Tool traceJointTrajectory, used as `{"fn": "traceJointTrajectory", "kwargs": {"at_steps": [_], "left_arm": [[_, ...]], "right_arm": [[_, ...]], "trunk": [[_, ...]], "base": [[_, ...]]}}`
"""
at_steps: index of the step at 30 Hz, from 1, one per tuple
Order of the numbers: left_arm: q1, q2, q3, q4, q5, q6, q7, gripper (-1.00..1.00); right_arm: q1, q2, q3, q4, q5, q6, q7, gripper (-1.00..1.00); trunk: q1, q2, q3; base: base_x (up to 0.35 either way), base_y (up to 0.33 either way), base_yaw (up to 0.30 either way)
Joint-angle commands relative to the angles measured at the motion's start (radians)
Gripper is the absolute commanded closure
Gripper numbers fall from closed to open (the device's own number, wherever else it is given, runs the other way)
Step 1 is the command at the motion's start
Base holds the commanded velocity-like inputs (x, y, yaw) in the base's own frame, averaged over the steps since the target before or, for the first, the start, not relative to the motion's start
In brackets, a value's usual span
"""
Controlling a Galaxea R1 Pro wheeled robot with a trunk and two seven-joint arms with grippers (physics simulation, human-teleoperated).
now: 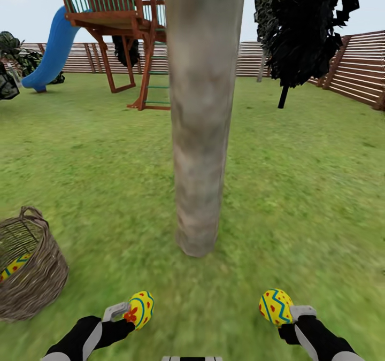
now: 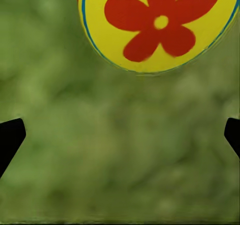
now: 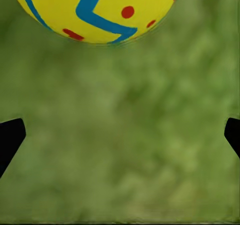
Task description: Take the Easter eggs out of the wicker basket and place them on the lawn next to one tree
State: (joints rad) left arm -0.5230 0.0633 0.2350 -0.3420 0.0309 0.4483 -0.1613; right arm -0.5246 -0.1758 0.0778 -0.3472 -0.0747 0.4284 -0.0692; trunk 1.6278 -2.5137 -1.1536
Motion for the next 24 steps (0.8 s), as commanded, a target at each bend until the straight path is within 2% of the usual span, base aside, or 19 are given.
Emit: {"fn": "traceJointTrajectory", "kwargs": {"at_steps": [1,4,7,11,16,24], "left_arm": [[0.0,0.0,0.006,-0.002,0.003,0.007,-0.003,-1.0],[0.0,0.0,0.006,-0.001,0.003,0.007,-0.003,-1.0],[0.0,0.0,0.005,-0.002,0.004,0.007,-0.003,-1.0],[-0.002,0.018,0.0,-0.016,-0.006,-0.016,-0.006,-1.0],[-0.002,-0.003,0.005,-0.016,-0.009,-0.044,0.004,-1.0],[-0.002,-0.006,0.005,-0.018,-0.008,-0.089,0.011,-1.0]], "right_arm": [[0.0,-0.001,0.008,-0.002,-0.008,0.006,-0.006,-1.0],[0.0,-0.001,0.008,-0.002,-0.008,0.005,-0.005,-1.0],[0.0,-0.002,0.008,-0.001,-0.008,0.004,0.0,-1.0],[0.0,-0.022,0.011,0.01,-0.005,0.005,0.001,-1.0],[0.0,-0.008,0.01,0.01,-0.006,0.004,-0.004,-1.0],[0.0,-0.007,0.01,0.009,-0.007,0.004,-0.004,-1.0]], "trunk": [[-0.001,0.0,0.003],[-0.003,0.001,0.015],[-0.003,0.001,0.015],[-0.003,0.001,0.015],[-0.003,0.001,0.023],[-0.007,0.003,0.053]], "base": [[-0.344,0.0,0.0],[-0.343,0.0,0.0],[-0.176,0.0,0.0],[0.0,0.0,0.0],[0.0,0.0,0.0],[0.0,0.0,0.0]]}}
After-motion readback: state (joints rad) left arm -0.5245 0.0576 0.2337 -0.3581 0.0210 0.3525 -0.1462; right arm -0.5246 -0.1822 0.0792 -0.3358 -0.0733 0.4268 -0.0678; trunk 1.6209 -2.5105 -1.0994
